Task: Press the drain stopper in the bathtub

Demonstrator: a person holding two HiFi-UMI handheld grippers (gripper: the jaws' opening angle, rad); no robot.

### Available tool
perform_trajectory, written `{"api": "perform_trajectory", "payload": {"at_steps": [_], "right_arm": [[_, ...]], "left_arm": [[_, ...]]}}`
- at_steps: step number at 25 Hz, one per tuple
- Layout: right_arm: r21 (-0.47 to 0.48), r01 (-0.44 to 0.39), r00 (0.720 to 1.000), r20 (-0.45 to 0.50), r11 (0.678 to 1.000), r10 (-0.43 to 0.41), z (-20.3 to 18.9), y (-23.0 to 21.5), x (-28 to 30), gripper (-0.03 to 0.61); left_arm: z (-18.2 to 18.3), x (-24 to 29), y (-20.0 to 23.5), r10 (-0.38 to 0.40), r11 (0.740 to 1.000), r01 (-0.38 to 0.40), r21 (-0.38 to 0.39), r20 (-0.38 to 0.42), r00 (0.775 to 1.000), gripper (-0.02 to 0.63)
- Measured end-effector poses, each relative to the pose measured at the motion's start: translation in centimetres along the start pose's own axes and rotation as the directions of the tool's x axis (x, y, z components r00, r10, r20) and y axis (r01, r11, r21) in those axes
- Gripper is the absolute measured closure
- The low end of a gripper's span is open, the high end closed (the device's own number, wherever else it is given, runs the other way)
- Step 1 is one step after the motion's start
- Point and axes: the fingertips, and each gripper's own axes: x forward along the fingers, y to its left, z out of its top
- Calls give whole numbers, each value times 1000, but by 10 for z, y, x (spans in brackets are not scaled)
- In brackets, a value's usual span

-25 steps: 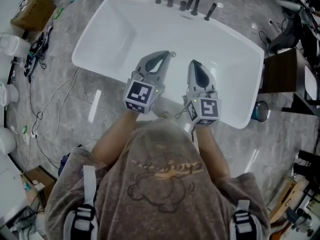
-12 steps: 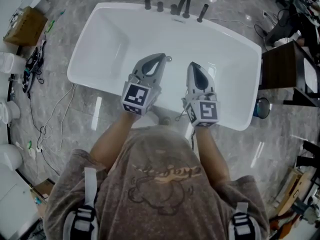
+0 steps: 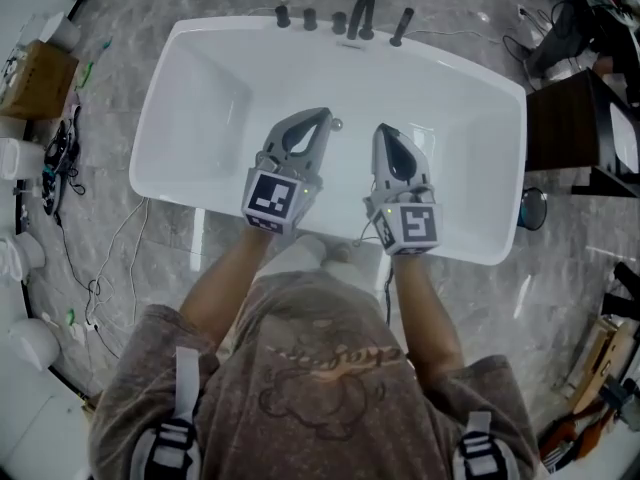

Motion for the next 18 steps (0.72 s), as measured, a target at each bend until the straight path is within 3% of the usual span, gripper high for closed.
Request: {"api": "perform_trajectory", "payload": {"at_steps": [18], "right_arm": [[4, 23, 1000, 0, 1000, -23, -78, -17, 47, 578]], "left_arm": [[-83, 39, 27, -66, 998, 65, -19, -13, 998, 615]]}}
